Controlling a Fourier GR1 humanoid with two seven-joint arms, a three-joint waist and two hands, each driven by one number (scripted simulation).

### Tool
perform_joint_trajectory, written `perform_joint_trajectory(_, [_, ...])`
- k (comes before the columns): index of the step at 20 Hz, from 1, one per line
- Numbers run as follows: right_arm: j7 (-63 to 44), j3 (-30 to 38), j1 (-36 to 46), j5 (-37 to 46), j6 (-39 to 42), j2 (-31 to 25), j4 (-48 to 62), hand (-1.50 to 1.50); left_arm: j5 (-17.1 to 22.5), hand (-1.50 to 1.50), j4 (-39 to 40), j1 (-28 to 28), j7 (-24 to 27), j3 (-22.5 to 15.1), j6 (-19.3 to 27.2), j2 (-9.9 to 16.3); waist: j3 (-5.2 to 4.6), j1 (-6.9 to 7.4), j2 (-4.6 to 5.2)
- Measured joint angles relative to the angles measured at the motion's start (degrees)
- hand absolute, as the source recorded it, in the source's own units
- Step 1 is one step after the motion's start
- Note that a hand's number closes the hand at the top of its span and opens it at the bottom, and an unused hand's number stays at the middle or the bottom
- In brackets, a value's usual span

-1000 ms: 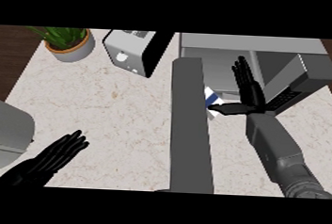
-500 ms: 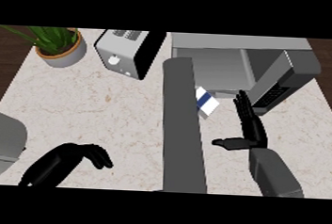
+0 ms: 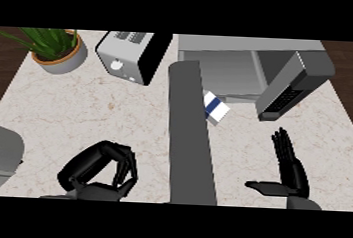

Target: Pick up the milk, place it into the microwave and close the microwave

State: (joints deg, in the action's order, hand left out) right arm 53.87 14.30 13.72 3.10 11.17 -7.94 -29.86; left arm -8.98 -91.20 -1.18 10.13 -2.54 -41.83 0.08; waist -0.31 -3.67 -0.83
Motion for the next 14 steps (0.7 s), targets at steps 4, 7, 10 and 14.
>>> perform_joint_trajectory(4, [-1.1,-0.4,-8.3,-2.3,2.3,-2.0,-9.1,-1.5,-3.6,1.5,4.2,2.8,2.6,-4.1,3.4,0.0,-0.01,-0.07,0.13])
perform_joint_trajectory(7, [-2.5,-0.8,-15.2,-4.4,4.3,-3.2,-17.1,-1.5,-5.4,1.5,8.2,5.2,5.0,-7.1,6.5,-0.1,0.01,0.28,0.32])
perform_joint_trajectory(10, [-4.0,-1.5,-21.8,-6.8,6.7,-4.1,-25.1,-1.5,-6.9,1.5,11.3,6.5,8.0,-11.3,11.1,-0.1,0.04,0.67,0.47])
perform_joint_trajectory(14, [-6.1,-2.4,-29.2,-10.4,9.3,-5.2,-36.3,-1.5,-6.4,1.5,16.3,8.7,11.2,-17.7,17.1,0.0,0.06,0.78,0.59])
